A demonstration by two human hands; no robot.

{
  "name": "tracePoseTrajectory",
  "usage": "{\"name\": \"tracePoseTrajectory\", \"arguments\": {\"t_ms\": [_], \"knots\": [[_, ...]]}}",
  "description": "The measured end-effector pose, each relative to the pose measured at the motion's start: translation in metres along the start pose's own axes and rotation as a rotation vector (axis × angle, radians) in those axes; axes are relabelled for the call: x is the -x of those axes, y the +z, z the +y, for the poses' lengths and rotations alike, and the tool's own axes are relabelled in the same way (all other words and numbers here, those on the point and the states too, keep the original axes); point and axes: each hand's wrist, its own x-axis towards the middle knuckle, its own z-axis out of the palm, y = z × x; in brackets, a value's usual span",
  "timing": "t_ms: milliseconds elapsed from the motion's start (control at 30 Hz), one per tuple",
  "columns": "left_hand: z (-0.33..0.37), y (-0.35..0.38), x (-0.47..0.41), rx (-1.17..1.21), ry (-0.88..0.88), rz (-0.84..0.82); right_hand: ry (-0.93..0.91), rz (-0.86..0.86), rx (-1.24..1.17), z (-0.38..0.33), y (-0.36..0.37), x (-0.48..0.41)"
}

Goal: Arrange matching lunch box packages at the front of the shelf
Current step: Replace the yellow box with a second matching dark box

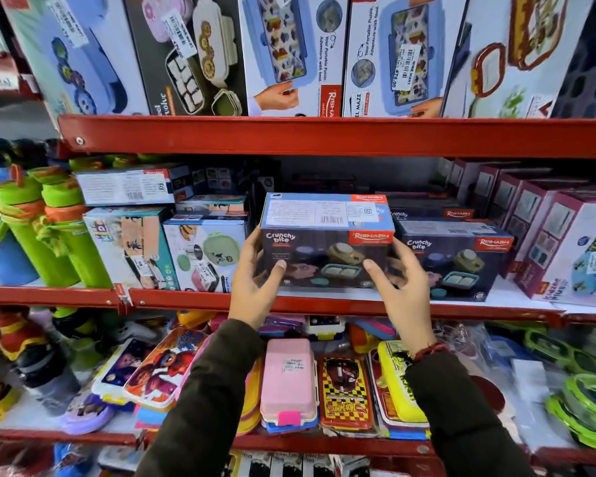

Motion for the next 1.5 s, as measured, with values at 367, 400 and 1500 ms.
{"name": "tracePoseTrajectory", "arguments": {"t_ms": [367, 400, 1500], "knots": [[-0.020, 0.012, -0.021, -0.118, -0.067, -0.024, 0.123, -0.066, 0.235, 0.032, 0.021, -0.013], [-0.023, 0.013, -0.023, -0.125, -0.088, -0.027, 0.140, -0.069, 0.259, 0.034, 0.023, -0.014], [-0.023, 0.023, -0.016, 0.250, -0.418, -0.090, 0.382, 0.008, -0.125, 0.044, 0.028, -0.008]]}}
